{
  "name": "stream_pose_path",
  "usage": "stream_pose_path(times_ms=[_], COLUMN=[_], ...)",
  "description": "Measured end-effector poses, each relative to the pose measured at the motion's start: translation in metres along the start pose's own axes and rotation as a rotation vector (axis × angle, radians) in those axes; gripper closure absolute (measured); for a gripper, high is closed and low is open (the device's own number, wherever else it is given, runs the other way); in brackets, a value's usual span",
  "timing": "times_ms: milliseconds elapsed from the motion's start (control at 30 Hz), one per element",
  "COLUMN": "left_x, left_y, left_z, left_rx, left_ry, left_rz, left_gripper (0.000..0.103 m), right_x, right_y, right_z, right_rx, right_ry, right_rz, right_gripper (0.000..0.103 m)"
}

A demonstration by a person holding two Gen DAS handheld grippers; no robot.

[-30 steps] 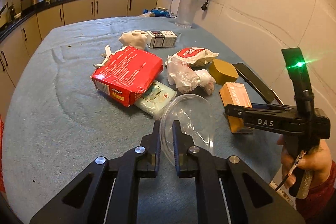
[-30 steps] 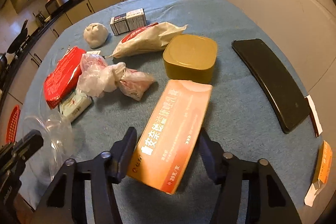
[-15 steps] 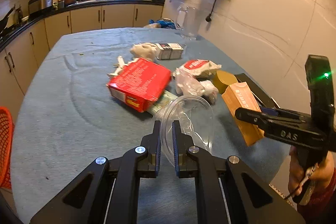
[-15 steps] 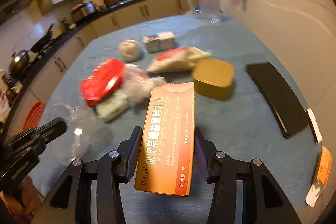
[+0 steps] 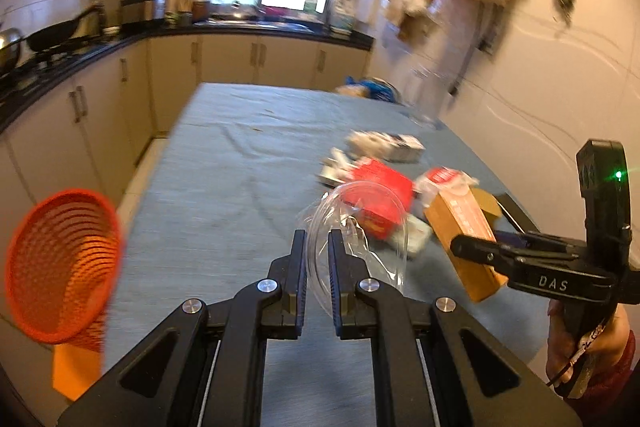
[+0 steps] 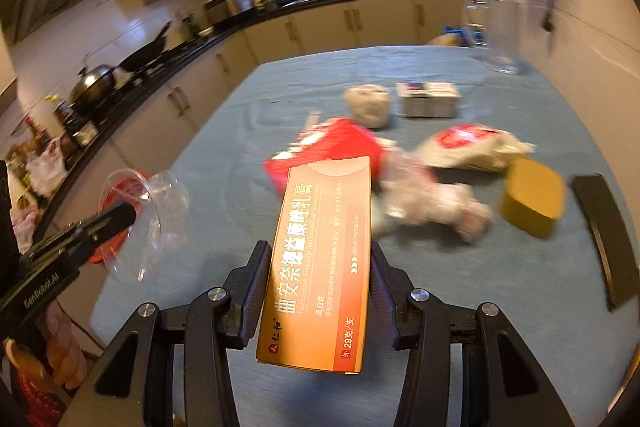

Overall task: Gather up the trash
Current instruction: 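Carry cup and box to the red basket while opening both tools to drop them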

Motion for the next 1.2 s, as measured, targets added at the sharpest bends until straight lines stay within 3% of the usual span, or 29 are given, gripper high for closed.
stream_pose_path(times_ms=[500, 767, 1200], left_x=[0.085, 0.084, 0.046], left_y=[0.147, 0.204, 0.250], left_z=[0.004, 0.025, 0.046], left_rx=[0.169, 0.227, 0.284], left_ry=[-0.103, -0.075, 0.001], left_rz=[-0.242, -0.341, -0.373], left_gripper=[0.094, 0.093, 0.093], right_x=[-0.056, -0.104, -0.180], right_y=[0.159, 0.224, 0.291], right_z=[-0.026, -0.036, -0.041], right_rx=[0.175, 0.187, 0.168], right_ry=[0.083, 0.148, 0.267], right_rz=[-0.311, -0.399, -0.476], right_gripper=[0.052, 0.052, 0.051])
Point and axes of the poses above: each gripper's, at about its wrist camera, not at the fingertips, and x roughly against the way its jaws point, y to its left, z to its underside, the point moved 3 cm from there along -x, roughly the way its jaws point, and after that the axes turned 1 degree about -y, right-handed, at the moved point
